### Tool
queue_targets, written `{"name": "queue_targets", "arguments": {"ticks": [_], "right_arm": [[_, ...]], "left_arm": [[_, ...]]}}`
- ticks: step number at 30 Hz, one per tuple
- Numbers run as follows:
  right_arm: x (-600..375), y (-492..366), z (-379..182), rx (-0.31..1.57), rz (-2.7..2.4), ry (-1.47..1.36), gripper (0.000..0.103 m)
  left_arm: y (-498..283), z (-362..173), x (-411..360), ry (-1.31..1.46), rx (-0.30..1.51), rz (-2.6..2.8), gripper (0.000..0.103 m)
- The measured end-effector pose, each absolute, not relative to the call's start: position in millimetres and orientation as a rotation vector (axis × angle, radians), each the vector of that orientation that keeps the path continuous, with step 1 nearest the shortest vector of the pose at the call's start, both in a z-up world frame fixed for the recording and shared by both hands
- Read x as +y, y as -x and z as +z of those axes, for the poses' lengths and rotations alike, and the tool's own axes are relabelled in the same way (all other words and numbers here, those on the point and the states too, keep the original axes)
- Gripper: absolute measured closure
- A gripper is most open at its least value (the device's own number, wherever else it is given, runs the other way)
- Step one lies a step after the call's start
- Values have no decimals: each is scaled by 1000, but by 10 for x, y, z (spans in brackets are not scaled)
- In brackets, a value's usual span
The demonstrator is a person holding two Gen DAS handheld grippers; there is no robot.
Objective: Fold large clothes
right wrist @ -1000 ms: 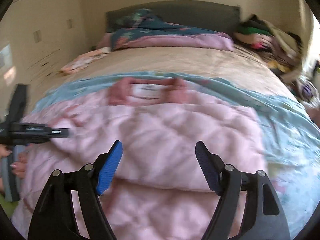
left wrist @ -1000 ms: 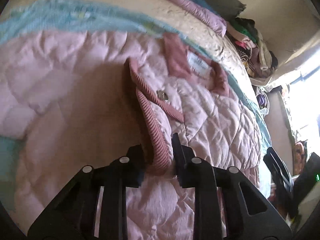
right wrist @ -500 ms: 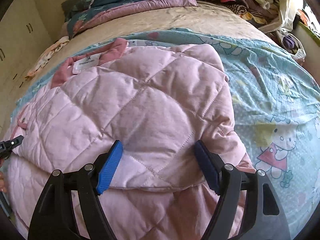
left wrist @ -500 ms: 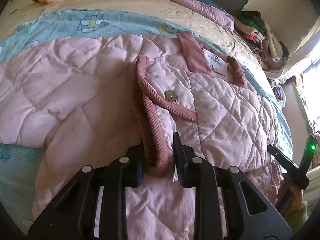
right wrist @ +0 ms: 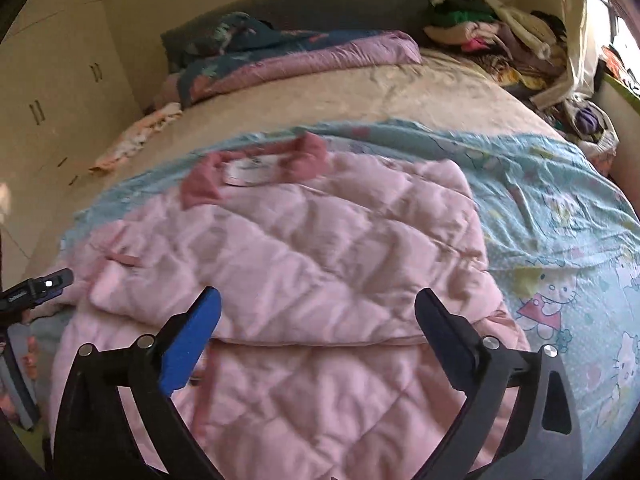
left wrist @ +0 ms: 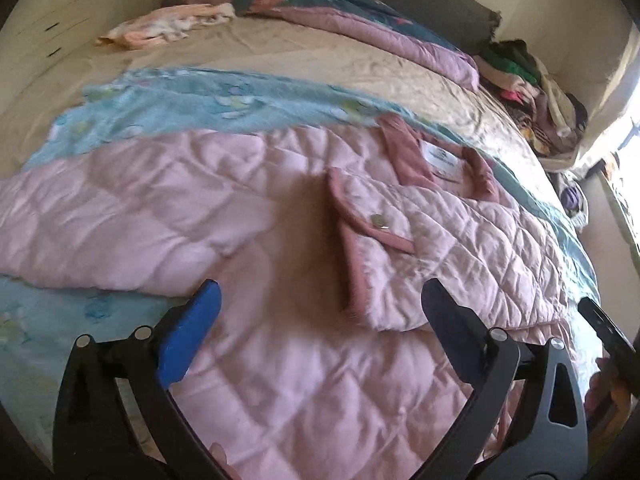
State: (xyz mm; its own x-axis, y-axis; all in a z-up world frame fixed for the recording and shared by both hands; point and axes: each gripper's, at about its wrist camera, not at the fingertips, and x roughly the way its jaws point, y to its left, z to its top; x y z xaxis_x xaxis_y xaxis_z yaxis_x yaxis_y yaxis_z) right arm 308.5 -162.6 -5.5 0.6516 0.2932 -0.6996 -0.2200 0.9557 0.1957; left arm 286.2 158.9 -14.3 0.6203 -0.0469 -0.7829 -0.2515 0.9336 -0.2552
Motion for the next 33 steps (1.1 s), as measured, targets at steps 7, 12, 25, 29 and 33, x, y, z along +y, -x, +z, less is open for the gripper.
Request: {"name": "queue_targets", "arguments": {"ticks": [7,12,25,29,33], "right_arm": [[-1165,-2845,205,766,376,-49,6],[-715,-2709,310,746,442,16,6],[266,-2531,335,742,579,130,6],[520,-2501,328,745,613,157,6],[780,-2469,308,748,647,189,6]], "left_arm": [[-2567,-97,2002,394,871,219,9],[-2378,-128,2294,412,862,280,9],[-1993,-264,2962,480,848,399,9],[-1904,-304,3141,500,842,427,9],[-1810,-367,3351,534,837,462,9]]}}
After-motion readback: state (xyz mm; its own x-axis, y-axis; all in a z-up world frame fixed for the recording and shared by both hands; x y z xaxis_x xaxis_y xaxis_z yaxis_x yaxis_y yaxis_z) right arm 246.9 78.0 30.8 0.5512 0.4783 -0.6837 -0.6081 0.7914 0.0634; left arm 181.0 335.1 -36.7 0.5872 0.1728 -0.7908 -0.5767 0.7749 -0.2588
